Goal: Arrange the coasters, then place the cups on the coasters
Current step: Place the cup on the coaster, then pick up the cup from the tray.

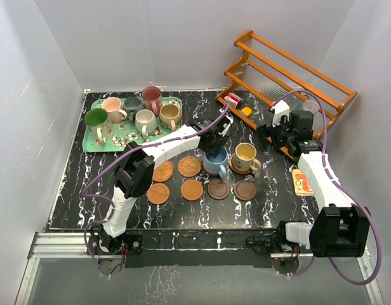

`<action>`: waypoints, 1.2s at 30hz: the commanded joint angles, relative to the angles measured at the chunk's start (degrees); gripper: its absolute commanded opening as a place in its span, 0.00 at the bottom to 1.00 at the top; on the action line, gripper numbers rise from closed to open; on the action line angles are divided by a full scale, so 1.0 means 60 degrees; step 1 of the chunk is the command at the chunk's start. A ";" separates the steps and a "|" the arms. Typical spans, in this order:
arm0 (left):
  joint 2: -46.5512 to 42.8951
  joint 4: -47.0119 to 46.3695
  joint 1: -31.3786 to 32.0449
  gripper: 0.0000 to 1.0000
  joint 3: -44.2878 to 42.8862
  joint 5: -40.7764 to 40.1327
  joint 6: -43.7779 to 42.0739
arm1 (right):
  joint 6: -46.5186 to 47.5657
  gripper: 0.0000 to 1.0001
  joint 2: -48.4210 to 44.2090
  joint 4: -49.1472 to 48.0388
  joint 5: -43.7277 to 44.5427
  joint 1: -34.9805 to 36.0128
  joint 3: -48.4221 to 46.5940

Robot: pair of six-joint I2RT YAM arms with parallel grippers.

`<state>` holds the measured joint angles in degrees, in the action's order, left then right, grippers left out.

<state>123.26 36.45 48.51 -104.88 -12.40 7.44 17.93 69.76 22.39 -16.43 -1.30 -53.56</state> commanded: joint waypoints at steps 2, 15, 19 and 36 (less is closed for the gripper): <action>-0.1295 0.0029 0.0035 0.57 0.0124 0.0075 -0.0264 | 0.0087 0.98 -0.0024 -0.0365 -0.0042 -0.0062 0.0042; -0.2870 -0.0264 -0.0073 0.77 0.0495 -0.0262 -0.1898 | 0.0059 0.98 -0.0123 -0.0392 -0.0031 -0.0062 0.0034; -0.3262 -0.0344 -0.0495 0.80 0.0508 0.0200 -0.2264 | 0.0066 0.98 -0.0098 -0.0397 -0.0044 -0.0062 0.0042; -0.3100 -0.1483 -0.4242 0.77 0.0319 0.2294 -0.2457 | 0.0072 0.98 -0.0066 -0.0349 -0.0144 -0.0062 0.0031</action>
<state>105.03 29.65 26.28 -102.00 -2.48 -7.29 17.93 69.80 22.41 -16.45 -1.30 -53.54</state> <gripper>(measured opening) 0.782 0.983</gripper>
